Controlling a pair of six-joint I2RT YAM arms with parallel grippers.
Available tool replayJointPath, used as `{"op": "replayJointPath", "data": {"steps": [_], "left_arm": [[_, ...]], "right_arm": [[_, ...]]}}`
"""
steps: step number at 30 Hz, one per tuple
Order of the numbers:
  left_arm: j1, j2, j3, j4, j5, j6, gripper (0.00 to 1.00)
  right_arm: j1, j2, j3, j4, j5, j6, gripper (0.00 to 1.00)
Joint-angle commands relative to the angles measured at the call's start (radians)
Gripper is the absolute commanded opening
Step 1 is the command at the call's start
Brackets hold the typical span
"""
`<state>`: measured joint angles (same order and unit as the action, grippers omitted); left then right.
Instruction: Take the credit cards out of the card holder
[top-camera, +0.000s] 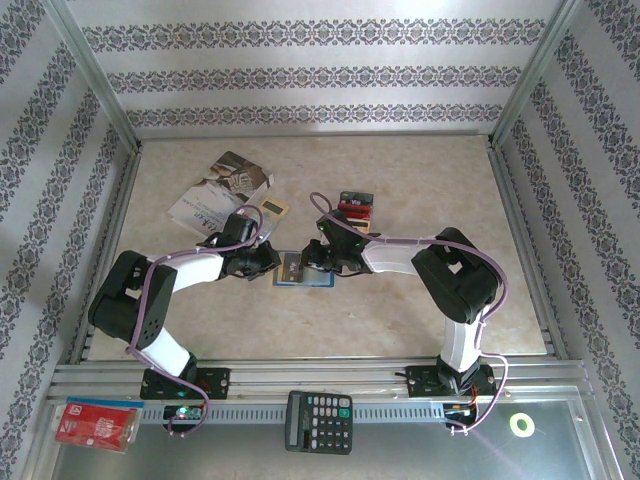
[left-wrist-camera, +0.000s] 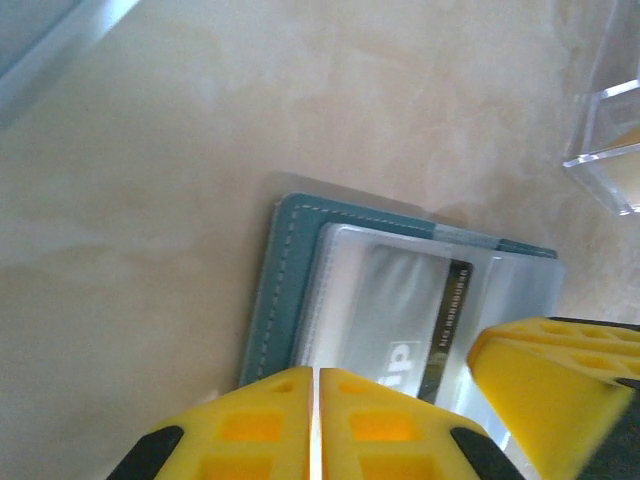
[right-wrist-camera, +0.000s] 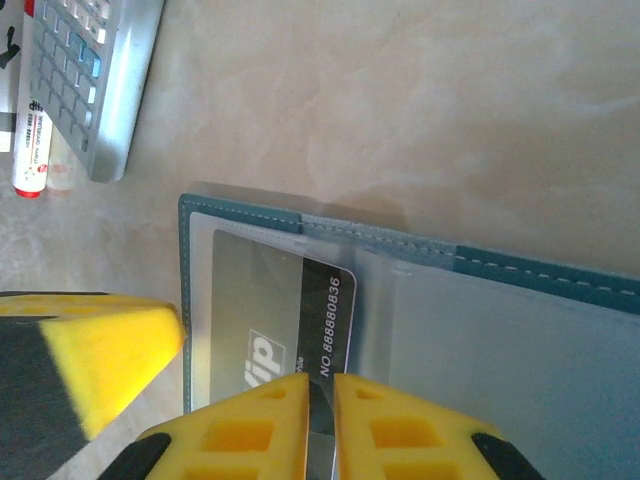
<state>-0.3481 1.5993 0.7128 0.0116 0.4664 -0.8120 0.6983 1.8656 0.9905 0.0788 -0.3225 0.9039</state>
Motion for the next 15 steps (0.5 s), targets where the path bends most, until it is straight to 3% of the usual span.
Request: {"op": "replayJointPath", "data": {"steps": [1, 8, 15], "left_arm": [[-0.015, -0.052, 0.044, -0.027, 0.004, 0.028, 0.10], [-0.044, -0.017, 0.059, -0.003, 0.031, 0.025, 0.13], [-0.047, 0.033, 0.058, -0.018, -0.025, 0.025, 0.14]], "right_arm": [[0.009, -0.007, -0.012, -0.002, 0.003, 0.025, 0.17], [0.009, 0.022, -0.005, -0.022, 0.002, 0.043, 0.20], [0.011, 0.042, 0.008, -0.016, -0.032, 0.041, 0.21]]}}
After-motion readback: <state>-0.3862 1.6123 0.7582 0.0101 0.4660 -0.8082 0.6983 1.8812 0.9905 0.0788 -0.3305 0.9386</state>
